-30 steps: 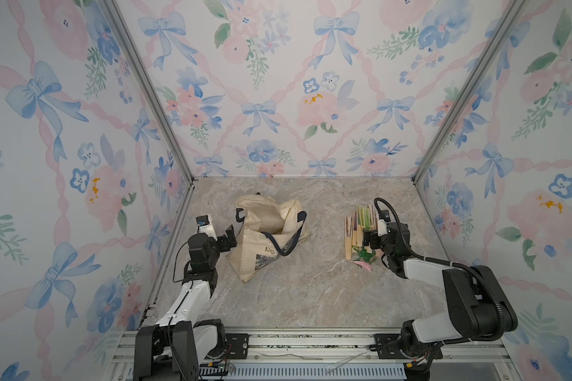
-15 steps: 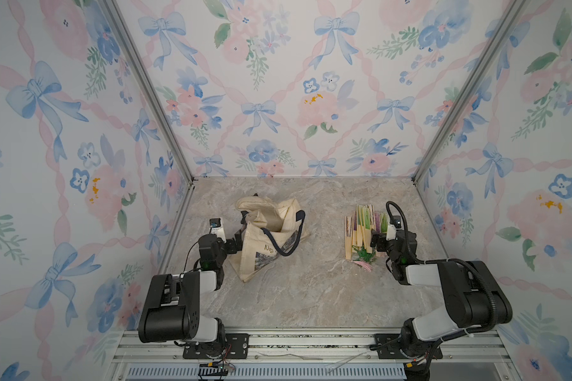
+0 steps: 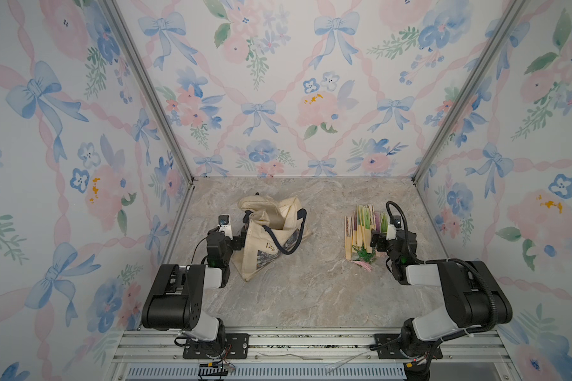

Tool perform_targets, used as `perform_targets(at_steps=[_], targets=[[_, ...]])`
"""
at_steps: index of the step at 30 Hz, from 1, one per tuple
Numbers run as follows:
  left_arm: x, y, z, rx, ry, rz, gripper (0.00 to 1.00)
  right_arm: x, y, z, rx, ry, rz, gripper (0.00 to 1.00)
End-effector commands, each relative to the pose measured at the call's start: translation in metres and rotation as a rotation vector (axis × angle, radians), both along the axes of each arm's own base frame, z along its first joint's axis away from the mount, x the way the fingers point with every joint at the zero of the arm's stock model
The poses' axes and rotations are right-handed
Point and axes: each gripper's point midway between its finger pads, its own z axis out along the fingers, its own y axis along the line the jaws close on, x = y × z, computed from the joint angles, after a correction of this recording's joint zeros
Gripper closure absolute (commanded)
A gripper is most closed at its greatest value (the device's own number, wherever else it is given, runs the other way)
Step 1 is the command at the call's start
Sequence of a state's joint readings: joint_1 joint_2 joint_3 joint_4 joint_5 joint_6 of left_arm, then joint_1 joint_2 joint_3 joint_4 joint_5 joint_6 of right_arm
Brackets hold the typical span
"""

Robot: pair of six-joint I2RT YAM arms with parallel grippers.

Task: Take out the folding fans from the tote bags
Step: Reset both arms

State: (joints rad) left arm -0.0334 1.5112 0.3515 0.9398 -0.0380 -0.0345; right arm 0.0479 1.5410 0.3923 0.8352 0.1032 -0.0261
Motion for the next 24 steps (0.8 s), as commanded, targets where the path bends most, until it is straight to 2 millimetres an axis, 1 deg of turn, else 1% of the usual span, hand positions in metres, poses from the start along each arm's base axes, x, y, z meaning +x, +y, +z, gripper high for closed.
perform_targets(at_steps=[1,24], targets=[[-0.0003,0.0035,-0.0005,0.04,-0.002,0.023,0.02,0.0051,0.0013,0.0122,0.01,-0.047,-0.007,0.04],[0.0004,0.0029,0.0005,0.046,-0.005,0.028,0.02,0.005,0.0009,0.0121,0.01,-0.047,-0.008,0.03]])
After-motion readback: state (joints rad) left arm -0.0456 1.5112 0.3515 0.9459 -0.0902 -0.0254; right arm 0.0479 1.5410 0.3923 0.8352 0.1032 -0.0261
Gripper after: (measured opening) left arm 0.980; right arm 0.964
